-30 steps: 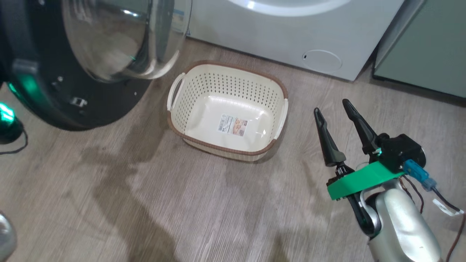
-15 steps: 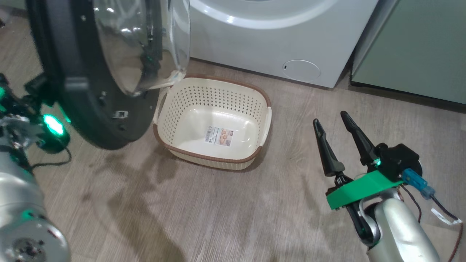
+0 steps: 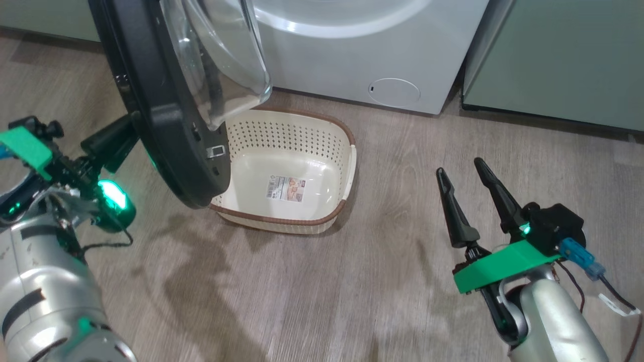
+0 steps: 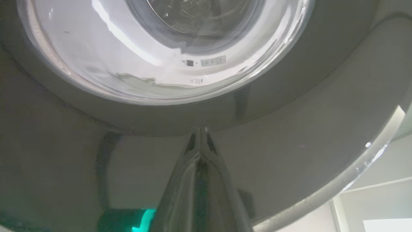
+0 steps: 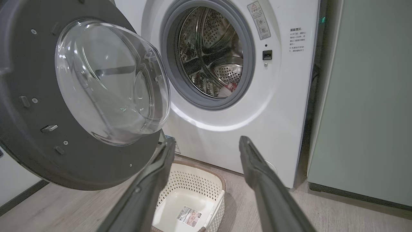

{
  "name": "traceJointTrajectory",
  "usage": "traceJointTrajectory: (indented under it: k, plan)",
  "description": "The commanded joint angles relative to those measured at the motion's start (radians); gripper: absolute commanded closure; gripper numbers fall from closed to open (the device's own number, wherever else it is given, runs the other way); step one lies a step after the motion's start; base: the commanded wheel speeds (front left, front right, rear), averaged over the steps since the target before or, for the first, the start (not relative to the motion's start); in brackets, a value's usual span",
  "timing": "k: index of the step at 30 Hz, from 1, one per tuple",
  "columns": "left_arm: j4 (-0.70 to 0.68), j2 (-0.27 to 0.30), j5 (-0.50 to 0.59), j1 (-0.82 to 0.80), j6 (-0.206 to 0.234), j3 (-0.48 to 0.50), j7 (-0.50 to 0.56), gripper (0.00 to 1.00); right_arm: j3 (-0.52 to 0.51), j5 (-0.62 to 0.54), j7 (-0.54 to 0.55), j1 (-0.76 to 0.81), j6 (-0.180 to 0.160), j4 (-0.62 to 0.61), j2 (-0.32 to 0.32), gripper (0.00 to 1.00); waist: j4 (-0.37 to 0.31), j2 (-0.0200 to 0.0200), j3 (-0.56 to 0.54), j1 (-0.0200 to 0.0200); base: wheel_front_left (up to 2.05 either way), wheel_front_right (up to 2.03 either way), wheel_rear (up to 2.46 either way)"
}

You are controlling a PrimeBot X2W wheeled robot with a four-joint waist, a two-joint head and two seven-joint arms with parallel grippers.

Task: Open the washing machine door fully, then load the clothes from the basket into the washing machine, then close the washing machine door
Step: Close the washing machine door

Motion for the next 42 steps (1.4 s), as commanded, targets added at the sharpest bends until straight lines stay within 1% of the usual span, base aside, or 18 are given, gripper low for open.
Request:
traceJointTrajectory:
  k: [1,3,7,8,10,11,16,22,27,35,38,42]
  plan:
    - [-0.041,0.026,-0.023,0.010,0.009,-0.009,0.018,1.00,0.022,0.007,-0.009,-0.015,0.000,-0.036,0.011,0.00,-0.008,0.0000,0.006,0.0000,0.00,0.00,0.00]
    - [-0.028,0.025,-0.066,0.017,0.008,-0.035,0.024,1.00,0.024,0.006,-0.009,-0.015,0.000,-0.036,0.011,0.00,-0.017,0.0000,0.010,0.0000,0.00,0.00,0.00]
    - [0.013,0.024,-0.177,0.017,-0.007,-0.113,0.022,1.00,0.022,0.004,-0.009,-0.015,0.000,-0.033,0.011,0.00,-0.033,0.0000,0.013,0.0000,0.00,0.00,0.00]
    - [0.013,0.024,-0.177,0.017,-0.007,-0.113,0.022,1.00,0.022,0.004,-0.009,-0.015,0.000,-0.033,0.011,0.00,-0.033,0.0000,0.013,0.0000,0.00,0.00,0.00]
    - [0.027,0.024,-0.230,0.018,-0.015,-0.158,0.013,1.00,0.020,0.004,-0.009,-0.015,0.000,-0.034,0.011,0.00,-0.040,0.0000,0.014,0.0000,0.00,0.00,0.00]
    - [0.037,0.024,-0.282,0.019,-0.021,-0.203,0.000,1.00,0.018,0.004,-0.009,-0.015,0.000,-0.035,0.011,0.00,-0.046,0.0000,0.016,0.0000,0.00,0.00,0.00]
    - [0.045,0.024,-0.411,0.029,-0.030,-0.324,-0.042,1.00,0.026,0.005,-0.009,-0.018,0.000,-0.037,0.011,0.00,-0.070,0.0000,0.025,0.0000,0.00,0.00,0.00]
    - [0.006,0.024,-0.552,0.055,-0.032,-0.472,-0.115,1.00,0.026,0.009,-0.009,-0.029,0.000,-0.044,0.011,0.00,-0.131,0.0000,0.053,0.0000,0.00,0.00,0.00]
    - [-0.067,0.024,-0.649,0.079,-0.027,-0.566,-0.193,1.00,0.017,0.014,-0.009,-0.034,0.000,-0.051,0.011,0.00,-0.196,0.0000,0.079,0.0000,0.00,0.00,0.00]
    - [-0.178,0.024,-0.711,0.097,-0.022,-0.663,-0.359,1.00,0.014,0.038,-0.009,-0.037,0.000,-0.069,0.011,0.00,-0.309,0.0000,0.118,0.0000,0.00,0.00,0.00]
    - [-0.195,0.024,-0.710,0.086,-0.020,-0.665,-0.447,1.00,0.014,0.050,-0.009,-0.041,0.000,-0.074,0.011,0.00,-0.355,0.0000,0.134,0.0000,0.00,0.00,0.00]
    - [-0.198,0.025,-0.685,0.056,-0.030,-0.640,-0.569,1.00,0.020,0.073,-0.009,-0.044,0.000,-0.080,0.011,0.00,-0.420,0.0000,0.153,0.0000,0.00,0.00,0.00]
